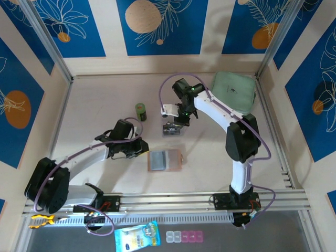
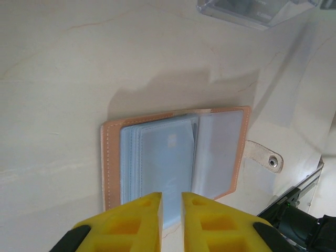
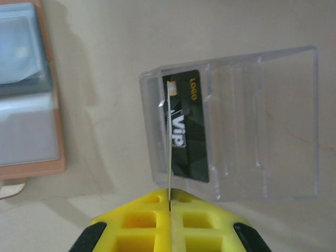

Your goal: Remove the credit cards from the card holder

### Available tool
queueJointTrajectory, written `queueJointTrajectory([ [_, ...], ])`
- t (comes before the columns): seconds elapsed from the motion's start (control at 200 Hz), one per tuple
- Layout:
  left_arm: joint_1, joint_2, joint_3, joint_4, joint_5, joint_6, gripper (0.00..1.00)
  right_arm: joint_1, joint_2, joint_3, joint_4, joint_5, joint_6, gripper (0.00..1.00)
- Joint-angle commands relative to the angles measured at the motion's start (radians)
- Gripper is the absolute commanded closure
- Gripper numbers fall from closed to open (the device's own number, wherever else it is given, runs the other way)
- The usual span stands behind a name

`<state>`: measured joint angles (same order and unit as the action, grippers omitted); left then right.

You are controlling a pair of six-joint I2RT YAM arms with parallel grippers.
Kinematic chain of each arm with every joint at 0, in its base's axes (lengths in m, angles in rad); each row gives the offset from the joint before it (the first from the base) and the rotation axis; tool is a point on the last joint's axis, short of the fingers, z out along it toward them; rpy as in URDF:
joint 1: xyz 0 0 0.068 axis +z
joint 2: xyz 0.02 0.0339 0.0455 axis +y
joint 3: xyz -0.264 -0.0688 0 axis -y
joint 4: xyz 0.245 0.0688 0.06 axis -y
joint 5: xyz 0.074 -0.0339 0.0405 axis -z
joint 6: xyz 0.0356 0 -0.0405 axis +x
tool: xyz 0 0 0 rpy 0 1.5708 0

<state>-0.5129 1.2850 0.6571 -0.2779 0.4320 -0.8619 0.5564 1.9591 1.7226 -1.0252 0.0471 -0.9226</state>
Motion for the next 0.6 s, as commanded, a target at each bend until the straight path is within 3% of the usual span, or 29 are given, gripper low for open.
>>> queueJointTrajectory([
  [0.0,0.017,-0.025,-0.020,-0.024,-0.007,0.012,0.82,0.009,0.051,0.072,-0.073,0.008,-0.049,1.00],
  [0.595,0.041,-0.023,-0.037,-0.020,0.004,0.011,0.82,0.026,0.174,0.166,-0.107,0.023,-0.076,1.00],
])
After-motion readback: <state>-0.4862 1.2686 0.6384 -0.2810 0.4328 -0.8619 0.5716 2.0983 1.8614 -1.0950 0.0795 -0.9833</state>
